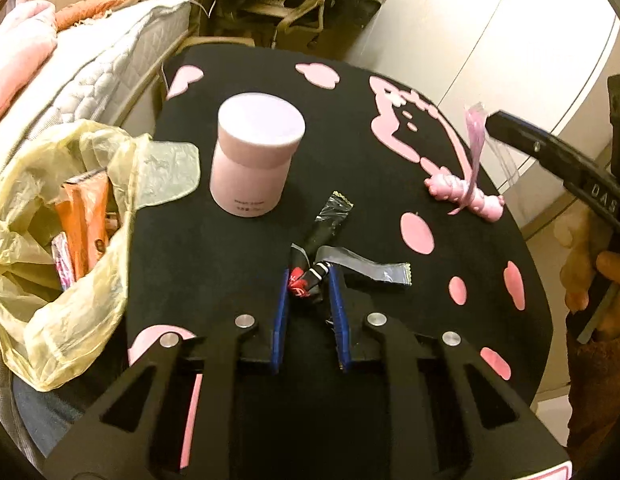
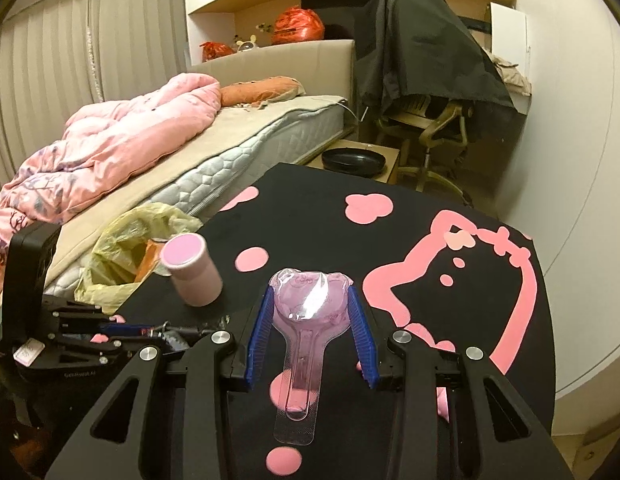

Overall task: Collect trash
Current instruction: 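Carry the wrapper and the clear pink tray over the yellow bag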

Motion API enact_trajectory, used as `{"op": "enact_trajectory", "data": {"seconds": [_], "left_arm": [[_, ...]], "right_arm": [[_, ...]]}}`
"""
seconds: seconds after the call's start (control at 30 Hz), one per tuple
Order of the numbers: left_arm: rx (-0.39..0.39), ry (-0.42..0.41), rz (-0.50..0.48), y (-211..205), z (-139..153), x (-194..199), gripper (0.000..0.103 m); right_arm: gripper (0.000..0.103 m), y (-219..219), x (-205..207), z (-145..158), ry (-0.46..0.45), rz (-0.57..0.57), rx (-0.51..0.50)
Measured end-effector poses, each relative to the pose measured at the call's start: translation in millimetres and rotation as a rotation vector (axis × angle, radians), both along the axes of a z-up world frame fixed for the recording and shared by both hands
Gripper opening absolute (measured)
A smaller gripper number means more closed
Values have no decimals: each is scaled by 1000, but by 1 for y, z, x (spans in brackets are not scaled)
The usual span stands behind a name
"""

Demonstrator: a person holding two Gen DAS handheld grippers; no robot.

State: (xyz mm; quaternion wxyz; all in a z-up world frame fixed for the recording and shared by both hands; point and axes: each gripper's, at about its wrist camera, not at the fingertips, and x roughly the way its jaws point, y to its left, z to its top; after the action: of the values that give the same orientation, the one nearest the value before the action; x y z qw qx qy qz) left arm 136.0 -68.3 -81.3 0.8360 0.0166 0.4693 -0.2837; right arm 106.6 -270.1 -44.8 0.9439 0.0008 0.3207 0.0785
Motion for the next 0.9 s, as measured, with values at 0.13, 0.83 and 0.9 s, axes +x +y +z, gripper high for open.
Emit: {"op": "enact_trajectory", "data": {"seconds": [0.13, 0.83, 0.9], "left_arm": [[-27, -48, 41, 18, 17, -7, 19], [36, -251, 360, 179, 80, 6, 19], [40, -238, 377, 187, 74, 11, 19]], "right_arm": [[36, 14, -10, 10, -24, 30, 2], [36, 181, 47, 62, -81, 375, 41], [36, 196, 57, 58, -69, 396, 34]]}}
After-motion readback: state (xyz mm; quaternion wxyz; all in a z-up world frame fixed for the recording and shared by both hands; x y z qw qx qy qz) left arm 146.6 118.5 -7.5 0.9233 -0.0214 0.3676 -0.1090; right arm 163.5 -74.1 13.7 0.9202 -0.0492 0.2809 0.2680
